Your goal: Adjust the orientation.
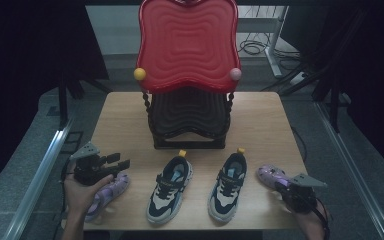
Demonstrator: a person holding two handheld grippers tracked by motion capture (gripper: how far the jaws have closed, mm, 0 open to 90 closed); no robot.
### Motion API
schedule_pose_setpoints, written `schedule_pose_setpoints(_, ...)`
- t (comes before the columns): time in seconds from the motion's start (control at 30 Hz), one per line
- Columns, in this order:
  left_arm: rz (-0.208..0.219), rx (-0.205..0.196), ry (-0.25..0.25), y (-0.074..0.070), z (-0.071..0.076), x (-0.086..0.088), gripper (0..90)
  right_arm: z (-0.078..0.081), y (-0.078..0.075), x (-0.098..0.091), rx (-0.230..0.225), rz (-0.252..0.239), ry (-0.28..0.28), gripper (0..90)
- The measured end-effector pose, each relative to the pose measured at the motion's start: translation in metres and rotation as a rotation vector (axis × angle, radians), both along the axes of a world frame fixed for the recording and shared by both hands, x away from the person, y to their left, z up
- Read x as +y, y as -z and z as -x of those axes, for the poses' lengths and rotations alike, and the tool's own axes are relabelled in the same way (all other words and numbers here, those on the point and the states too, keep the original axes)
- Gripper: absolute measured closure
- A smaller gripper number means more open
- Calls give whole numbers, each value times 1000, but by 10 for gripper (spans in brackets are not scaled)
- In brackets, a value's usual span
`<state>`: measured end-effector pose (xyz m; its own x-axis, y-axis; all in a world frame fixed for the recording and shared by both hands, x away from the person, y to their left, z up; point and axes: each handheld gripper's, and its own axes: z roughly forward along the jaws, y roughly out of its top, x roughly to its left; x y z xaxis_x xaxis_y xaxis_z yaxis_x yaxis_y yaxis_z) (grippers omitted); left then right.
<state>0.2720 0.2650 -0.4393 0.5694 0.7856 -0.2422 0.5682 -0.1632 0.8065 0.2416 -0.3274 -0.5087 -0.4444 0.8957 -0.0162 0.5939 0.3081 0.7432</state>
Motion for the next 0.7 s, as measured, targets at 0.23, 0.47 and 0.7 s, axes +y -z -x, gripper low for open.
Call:
schedule_pose_setpoints(0.23, -2, 2, 5, 1, 0, -1, 462, -9, -3, 19, -3, 43, -18, 899)
schedule_pose_setpoints(0.47, -3, 3, 5, 1, -1, -1, 462, -23, -3, 33, 8, 94, 38, 899)
schedule_pose_setpoints(0.7, -3, 7, 5, 2, -1, -2, 461, -28, -4, 41, -5, 134, 80, 899)
